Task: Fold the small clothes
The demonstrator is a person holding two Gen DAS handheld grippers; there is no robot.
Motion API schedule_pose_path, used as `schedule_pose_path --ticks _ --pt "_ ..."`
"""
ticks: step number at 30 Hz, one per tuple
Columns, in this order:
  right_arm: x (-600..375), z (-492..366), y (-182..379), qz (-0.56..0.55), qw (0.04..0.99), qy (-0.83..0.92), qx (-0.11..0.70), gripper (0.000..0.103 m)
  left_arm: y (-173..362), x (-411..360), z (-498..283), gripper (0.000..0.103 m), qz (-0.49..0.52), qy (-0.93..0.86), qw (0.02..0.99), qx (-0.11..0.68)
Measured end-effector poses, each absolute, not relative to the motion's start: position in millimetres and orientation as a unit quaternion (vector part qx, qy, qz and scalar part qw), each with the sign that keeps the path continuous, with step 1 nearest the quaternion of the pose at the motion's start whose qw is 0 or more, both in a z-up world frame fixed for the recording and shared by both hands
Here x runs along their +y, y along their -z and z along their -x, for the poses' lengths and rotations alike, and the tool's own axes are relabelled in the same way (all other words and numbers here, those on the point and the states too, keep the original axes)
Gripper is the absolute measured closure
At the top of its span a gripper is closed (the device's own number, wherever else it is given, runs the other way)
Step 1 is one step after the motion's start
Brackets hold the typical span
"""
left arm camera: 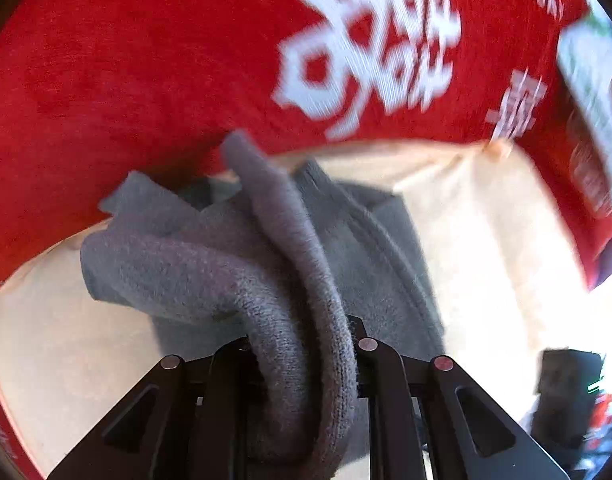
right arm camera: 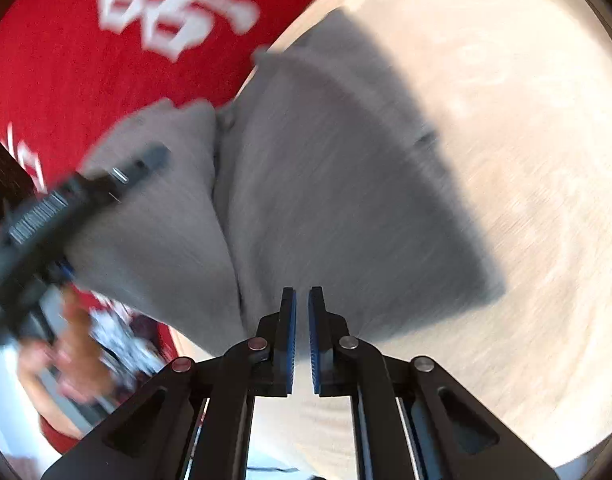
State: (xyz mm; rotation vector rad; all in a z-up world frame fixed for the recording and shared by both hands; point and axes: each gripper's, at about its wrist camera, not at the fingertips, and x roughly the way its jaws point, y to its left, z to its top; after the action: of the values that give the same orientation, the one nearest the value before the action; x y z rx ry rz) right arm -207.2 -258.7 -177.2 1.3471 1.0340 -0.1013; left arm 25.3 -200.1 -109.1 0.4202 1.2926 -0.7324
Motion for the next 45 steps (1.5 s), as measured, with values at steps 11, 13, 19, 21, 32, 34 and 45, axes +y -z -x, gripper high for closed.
schedule_pose_path --ticks 11,13,19,21,32,34,45 --pt "-265.3 206.9 211.1 -0.654 0.615 0.015 0.439 0.095 89.8 -233.4 36.5 0.059 -0.282 0.352 0.742 0.495" --pt "-268.4 204.0 215.7 -0.666 0.605 0.009 0.436 0.094 81.2 -242.8 53.7 0.059 -0.303 0.382 0.739 0.466" --pt "-287.2 206.3 220.5 -0.723 0.573 0.010 0.387 0.075 61.2 -216.5 36.0 0.059 -0.216 0.369 0.756 0.496" --pt "-293.1 211.1 225.8 -0.760 0.552 -0.002 0.344 0.054 59.3 -189.4 15.0 0.059 -0.192 0.335 0.772 0.505" --pt "-313.9 166.2 234.2 -0.757 0.546 -0.044 0.356 0.037 129.6 -81.7 -52.4 0.059 -0.116 0.196 0.758 0.612" --pt "-309.7 142.0 222.2 -0.700 0.580 -0.047 0.415 0.050 136.1 -80.9 -51.2 0.059 -0.115 0.195 0.754 0.616" --pt "-322.7 147.1 162.1 -0.496 0.711 0.002 0.499 0.085 131.9 -109.0 -6.2 0.026 -0.174 0.244 0.750 0.590"
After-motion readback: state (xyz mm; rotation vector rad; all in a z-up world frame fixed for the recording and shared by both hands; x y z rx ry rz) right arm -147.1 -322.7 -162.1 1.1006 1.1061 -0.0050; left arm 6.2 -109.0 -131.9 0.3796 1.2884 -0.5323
